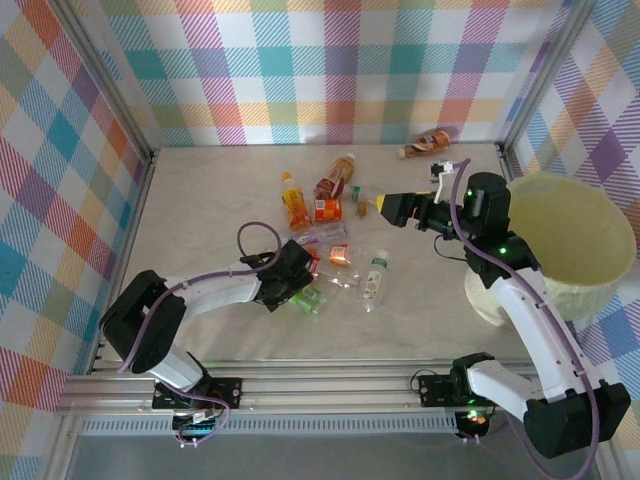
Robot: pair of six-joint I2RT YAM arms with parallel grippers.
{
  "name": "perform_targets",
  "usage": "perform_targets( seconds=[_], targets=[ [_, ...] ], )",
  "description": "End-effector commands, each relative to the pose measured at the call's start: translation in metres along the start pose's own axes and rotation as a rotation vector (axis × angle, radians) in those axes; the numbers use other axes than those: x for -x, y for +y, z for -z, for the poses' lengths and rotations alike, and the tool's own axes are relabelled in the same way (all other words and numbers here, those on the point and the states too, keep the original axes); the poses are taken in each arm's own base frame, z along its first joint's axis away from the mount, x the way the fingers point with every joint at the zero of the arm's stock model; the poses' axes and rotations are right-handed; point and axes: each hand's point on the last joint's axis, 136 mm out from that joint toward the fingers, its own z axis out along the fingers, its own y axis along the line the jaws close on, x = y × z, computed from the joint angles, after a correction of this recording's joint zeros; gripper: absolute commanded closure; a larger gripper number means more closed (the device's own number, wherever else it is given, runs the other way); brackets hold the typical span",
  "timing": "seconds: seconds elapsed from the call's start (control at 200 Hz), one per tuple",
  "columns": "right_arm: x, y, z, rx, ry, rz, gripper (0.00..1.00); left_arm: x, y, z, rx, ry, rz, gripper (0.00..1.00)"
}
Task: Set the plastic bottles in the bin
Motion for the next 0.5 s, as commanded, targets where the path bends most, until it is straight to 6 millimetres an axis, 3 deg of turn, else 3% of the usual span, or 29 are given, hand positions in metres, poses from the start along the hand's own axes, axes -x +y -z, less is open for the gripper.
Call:
perform_targets(
  seconds=[0.0, 0.215, 0.495],
  targets=[
    [-0.004, 0.001, 0.000, -0.001, 0.004, 0.018, 0.00, -0.003, 0.011, -0.008, 0.032, 0.008, 0.012, 0.17],
    [-0.003, -0.001, -0.002, -0.004, 0.004, 0.015, 0.00, 0.000, 0.017, -0.011, 0.053, -0.015, 0.014, 0.28],
    [-0.004, -0.004, -0.006, -0.009, 0.011, 0.008, 0.00, 0.008, 0.003, 0.004, -0.030, -0.058, -0.044, 0.44]
  ],
)
